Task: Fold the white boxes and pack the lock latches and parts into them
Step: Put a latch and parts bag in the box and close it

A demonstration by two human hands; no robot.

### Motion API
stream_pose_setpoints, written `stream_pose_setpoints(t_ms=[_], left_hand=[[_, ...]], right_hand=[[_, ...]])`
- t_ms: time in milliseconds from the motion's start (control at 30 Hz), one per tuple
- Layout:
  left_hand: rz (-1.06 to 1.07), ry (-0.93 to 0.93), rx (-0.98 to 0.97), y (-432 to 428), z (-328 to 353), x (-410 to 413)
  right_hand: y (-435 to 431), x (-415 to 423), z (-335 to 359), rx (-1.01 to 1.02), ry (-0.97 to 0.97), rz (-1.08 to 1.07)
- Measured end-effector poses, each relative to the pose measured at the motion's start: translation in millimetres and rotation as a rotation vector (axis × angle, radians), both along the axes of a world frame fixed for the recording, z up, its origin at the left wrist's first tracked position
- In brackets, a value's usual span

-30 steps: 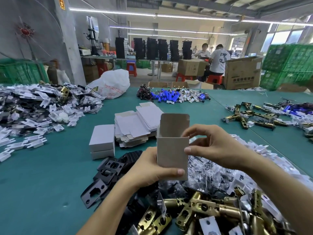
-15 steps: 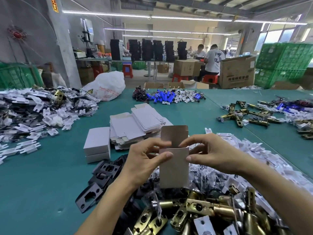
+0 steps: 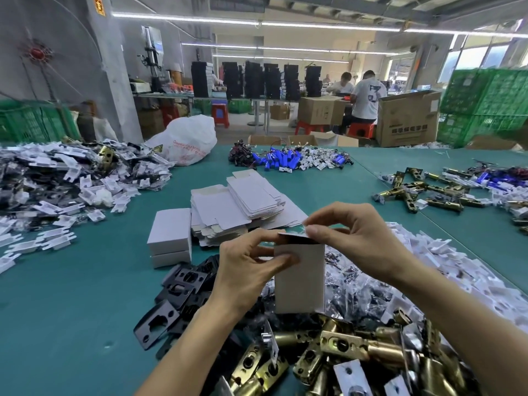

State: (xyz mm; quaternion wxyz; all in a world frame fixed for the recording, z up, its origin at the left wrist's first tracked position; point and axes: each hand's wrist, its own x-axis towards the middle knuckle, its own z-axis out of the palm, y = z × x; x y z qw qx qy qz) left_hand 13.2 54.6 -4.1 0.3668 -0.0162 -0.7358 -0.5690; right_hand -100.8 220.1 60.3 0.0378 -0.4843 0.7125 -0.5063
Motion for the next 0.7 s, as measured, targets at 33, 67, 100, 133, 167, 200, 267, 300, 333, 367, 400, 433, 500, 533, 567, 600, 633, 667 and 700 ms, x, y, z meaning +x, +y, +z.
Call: stream_pose_setpoints(t_ms=[33,67,100,133,167,200,267,300,333,367,400,433,500,533,567,600,633,667,700], left_hand=[[0.008,-0.001,0.007,0.0,-0.6,-0.3],[0.021,-0.002,0.006,-0.3,-1.6,-1.2],[0.037,0.005,-0.006,-0.9,-2.4,-1.9],[0.045,0.011,-0.02,-1.4,-2.8,-2.5],[0.041,0.012,-0.031,-2.3,-3.5,-3.3],[0.032,0.007,-0.033,-2.8,-4.2,-4.1],[0.017,-0.023,-0.012,-3.5,-3.9,-4.8],[0.012,-0.037,0.002,-3.0,-1.9,-4.4],[0.01,-0.043,0.012,-2.2,0.0,-3.7],[0.009,-0.046,0.017,-1.8,1.2,-3.3],[0.007,-0.051,0.028,-1.5,2.5,-2.8],[0.004,-0.061,0.047,-1.7,3.5,-2.0],[0.006,-0.098,0.088,-3.4,4.9,-1.2],[0.011,-0.127,0.099,-4.1,5.9,-1.3],[0.011,-0.151,0.109,-4.7,6.6,-1.2],[0.006,-0.168,0.114,-5.1,7.1,-1.3],[0.001,-0.178,0.109,-5.5,7.4,-1.5],[0.001,-0.185,0.098,-5.4,7.9,-1.7],[0.004,-0.191,0.088,-5.3,8.4,-1.9]], right_hand=[[0.3,0.2,0.1,0.002,-0.008,-0.003],[0.7,0.3,0.4,0.012,-0.017,0.0],[1.2,0.0,0.6,0.03,-0.025,0.015],[1.7,0.4,1.5,0.052,-0.043,0.036],[2.5,0.9,1.9,0.072,-0.067,0.065],[3.5,1.7,1.9,0.091,-0.097,0.093],[4.4,2.1,1.6,0.12,-0.129,0.117],[4.1,1.6,1.2,0.122,-0.131,0.107],[3.6,1.3,0.6,0.122,-0.129,0.09],[3.0,1.3,-0.1,0.121,-0.109,0.072],[2.6,2.0,-0.6,0.125,-0.078,0.064],[2.7,2.6,-1.5,0.133,-0.047,0.061],[3.1,5.4,-1.2,0.14,-0.007,0.067],[3.7,6.2,-0.6,0.135,-0.006,0.076],[4.3,5.6,0.4,0.126,-0.016,0.086],[4.4,4.6,1.5,0.122,-0.039,0.096],[4.3,3.6,2.3,0.129,-0.063,0.109],[3.9,3.4,3.0,0.145,-0.082,0.12],[3.4,3.5,3.0,0.16,-0.086,0.131]])
